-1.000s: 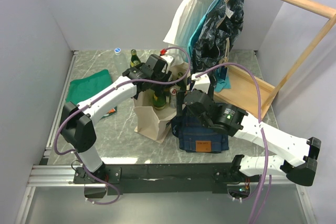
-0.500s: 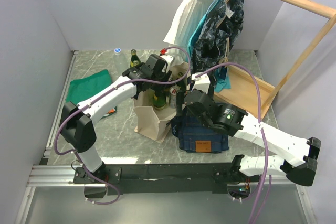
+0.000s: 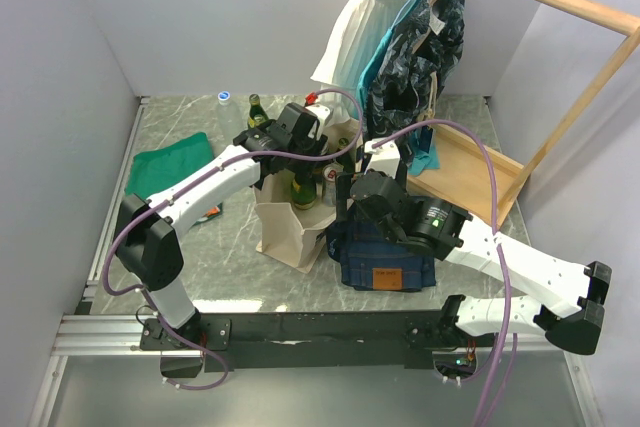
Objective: Take the beverage out of the canvas bag
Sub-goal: Take out the drink from the canvas bag.
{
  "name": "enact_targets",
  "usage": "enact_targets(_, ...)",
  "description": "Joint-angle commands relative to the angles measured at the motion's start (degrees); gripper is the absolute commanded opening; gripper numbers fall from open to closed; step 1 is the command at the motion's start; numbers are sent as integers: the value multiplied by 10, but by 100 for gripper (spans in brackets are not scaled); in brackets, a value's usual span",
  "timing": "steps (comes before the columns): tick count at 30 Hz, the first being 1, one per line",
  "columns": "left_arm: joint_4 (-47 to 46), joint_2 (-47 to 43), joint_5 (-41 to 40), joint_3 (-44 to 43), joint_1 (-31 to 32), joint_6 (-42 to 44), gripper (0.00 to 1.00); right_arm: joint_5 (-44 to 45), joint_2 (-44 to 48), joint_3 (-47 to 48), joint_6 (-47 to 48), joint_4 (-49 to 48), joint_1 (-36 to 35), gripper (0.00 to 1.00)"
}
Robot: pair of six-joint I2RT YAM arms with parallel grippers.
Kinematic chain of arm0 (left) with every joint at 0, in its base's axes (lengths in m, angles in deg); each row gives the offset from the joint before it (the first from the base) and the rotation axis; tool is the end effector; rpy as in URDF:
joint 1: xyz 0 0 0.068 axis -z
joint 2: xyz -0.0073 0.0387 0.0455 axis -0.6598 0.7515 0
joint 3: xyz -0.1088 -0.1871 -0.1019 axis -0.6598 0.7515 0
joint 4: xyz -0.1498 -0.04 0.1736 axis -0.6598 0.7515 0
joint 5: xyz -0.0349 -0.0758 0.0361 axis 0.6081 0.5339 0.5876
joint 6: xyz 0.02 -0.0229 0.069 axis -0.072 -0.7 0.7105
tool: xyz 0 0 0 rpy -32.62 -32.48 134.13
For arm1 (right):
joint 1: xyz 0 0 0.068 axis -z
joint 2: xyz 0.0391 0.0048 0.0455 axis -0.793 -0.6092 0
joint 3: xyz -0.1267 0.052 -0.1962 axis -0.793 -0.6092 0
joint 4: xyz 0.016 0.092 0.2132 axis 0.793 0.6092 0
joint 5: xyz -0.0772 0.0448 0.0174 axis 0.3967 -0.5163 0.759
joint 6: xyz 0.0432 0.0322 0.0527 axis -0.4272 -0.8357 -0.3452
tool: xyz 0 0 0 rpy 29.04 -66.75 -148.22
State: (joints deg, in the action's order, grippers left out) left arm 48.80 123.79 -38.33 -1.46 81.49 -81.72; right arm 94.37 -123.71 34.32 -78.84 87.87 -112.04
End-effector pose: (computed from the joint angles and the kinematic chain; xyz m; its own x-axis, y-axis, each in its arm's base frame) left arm 0.2871 -0.2287 0.2684 -0.6126 0.3365 -0.7152 0.4637 0.8858 0.0196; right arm 0.1510 0.1825 0.3096 -0.5020 -0.0354 -0.8641 -0.2312 0.9683 0.0947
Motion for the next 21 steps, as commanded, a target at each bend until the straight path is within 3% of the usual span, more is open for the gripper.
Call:
enact_targets(1, -1, 3, 4, -11, 3, 6, 52, 5, 4, -4, -3, -16, 5, 100)
enact_targets(15, -18, -23, 26, 9, 0, -5, 55, 4, 3, 1, -4, -13, 5, 100)
enact_targets(21, -27, -21, 28, 12, -4, -7, 49, 5, 12, -4, -7, -13, 5, 100)
